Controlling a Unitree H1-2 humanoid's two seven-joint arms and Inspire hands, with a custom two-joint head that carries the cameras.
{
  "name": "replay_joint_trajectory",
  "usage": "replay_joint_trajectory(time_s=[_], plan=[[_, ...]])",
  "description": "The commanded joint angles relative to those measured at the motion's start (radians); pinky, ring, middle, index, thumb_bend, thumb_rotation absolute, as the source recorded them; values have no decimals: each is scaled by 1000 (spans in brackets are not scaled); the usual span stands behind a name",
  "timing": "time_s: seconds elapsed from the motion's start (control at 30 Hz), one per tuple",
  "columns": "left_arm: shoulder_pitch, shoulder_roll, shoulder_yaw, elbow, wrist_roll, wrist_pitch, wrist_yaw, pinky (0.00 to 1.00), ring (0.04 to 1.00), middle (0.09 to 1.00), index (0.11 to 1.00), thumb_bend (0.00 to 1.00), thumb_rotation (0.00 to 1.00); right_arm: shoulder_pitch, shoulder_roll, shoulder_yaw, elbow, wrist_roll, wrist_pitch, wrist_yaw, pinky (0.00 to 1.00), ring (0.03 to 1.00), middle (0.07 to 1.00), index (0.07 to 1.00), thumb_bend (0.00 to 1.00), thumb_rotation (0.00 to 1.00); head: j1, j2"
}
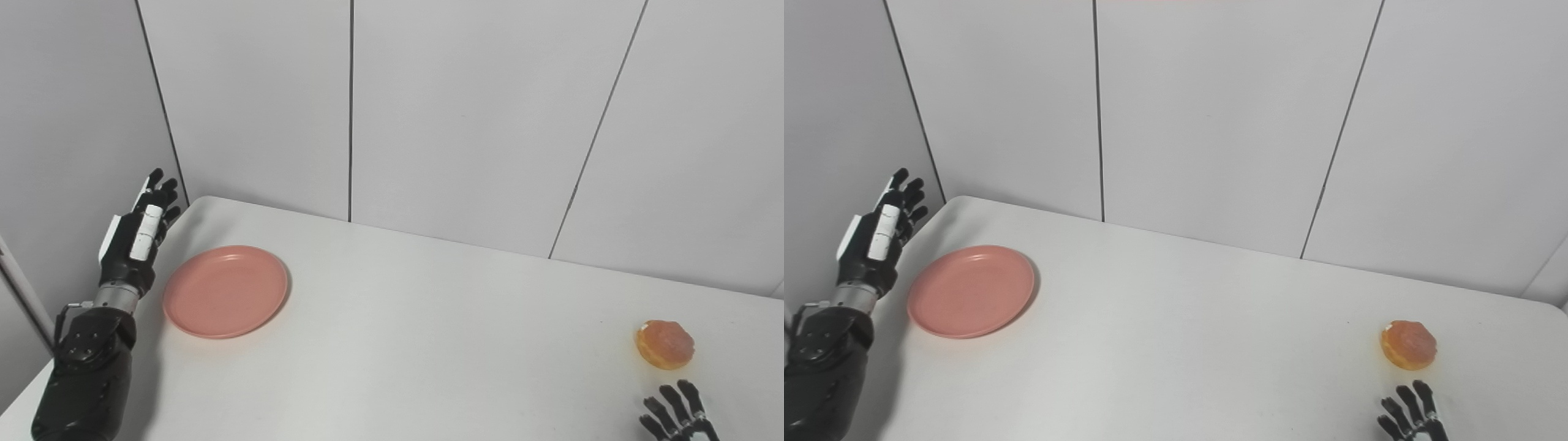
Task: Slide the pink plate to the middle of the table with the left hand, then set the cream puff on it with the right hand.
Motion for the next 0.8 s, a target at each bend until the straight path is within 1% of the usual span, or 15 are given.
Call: replay_joint_trajectory(time_s=[0.0, 0.07, 0.1, 0.2, 0.27, 0.33, 0.4, 0.43, 0.47, 0.57, 0.67, 0.77], plan=[[-29, 45, 7, 15, 7, -52, -3, 986, 987, 979, 1000, 927, 843, 43, 0, -1, 22, 16, 19, 7, 904, 910, 950, 973, 808, 803, 1, 2], [-31, 49, 6, 45, 4, -68, -10, 955, 975, 967, 996, 945, 832, 43, 0, 0, 21, 18, 21, 7, 904, 910, 950, 973, 810, 803, -1, 0], [-33, 51, 6, 71, -1, -84, -21, 954, 975, 966, 996, 946, 831, 43, -1, 0, 22, 17, 20, 7, 904, 910, 950, 973, 811, 803, -3, 0], [-42, 58, 9, 141, -16, -124, -46, 905, 957, 941, 977, 979, 814, 44, -2, 1, 23, 16, 19, 8, 900, 906, 948, 973, 816, 804, -5, 0], [-49, 61, 13, 178, -25, -144, -58, 900, 953, 935, 971, 996, 790, 45, -5, 0, 22, 18, 19, 10, 900, 907, 949, 976, 815, 802, -6, 4], [-63, 71, 13, 251, -24, -176, -67, 894, 947, 928, 968, 1000, 783, 47, -6, -1, 17, 20, 25, 8, 900, 908, 949, 976, 818, 799, -4, 7], [-73, 79, 9, 302, -18, -202, -72, 883, 934, 921, 966, 1000, 778, 48, -6, -1, 12, 17, 28, 6, 899, 907, 949, 977, 817, 802, -5, 8], [-79, 80, 13, 330, -23, -209, -83, 880, 931, 919, 966, 1000, 777, 49, -7, -1, 10, 18, 30, 6, 898, 907, 949, 977, 817, 804, -7, 10], [-83, 81, 16, 349, -27, -212, -91, 913, 939, 913, 969, 1000, 763, 50, -7, -1, 8, 18, 32, 6, 900, 909, 949, 979, 817, 802, -7, 10], [-100, 82, 34, 421, -43, -214, -136, 955, 952, 882, 982, 1000, 754, 50, -10, 0, 9, 8, 32, 5, 897, 907, 948, 979, 815, 810, -9, 12], [-111, 83, 41, 473, -18, -215, -142, 884, 899, 852, 952, 1000, 744, 49, -10, 0, 9, 12, 38, 6, 894, 904, 944, 975, 817, 801, -10, 13], [-115, 73, 43, 496, -7, -215, -162, 875, 885, 848, 957, 1000, 750, 47, -10, 0, 10, 11, 39, 5, 893, 904, 944, 971, 817, 800, -11, 13]])
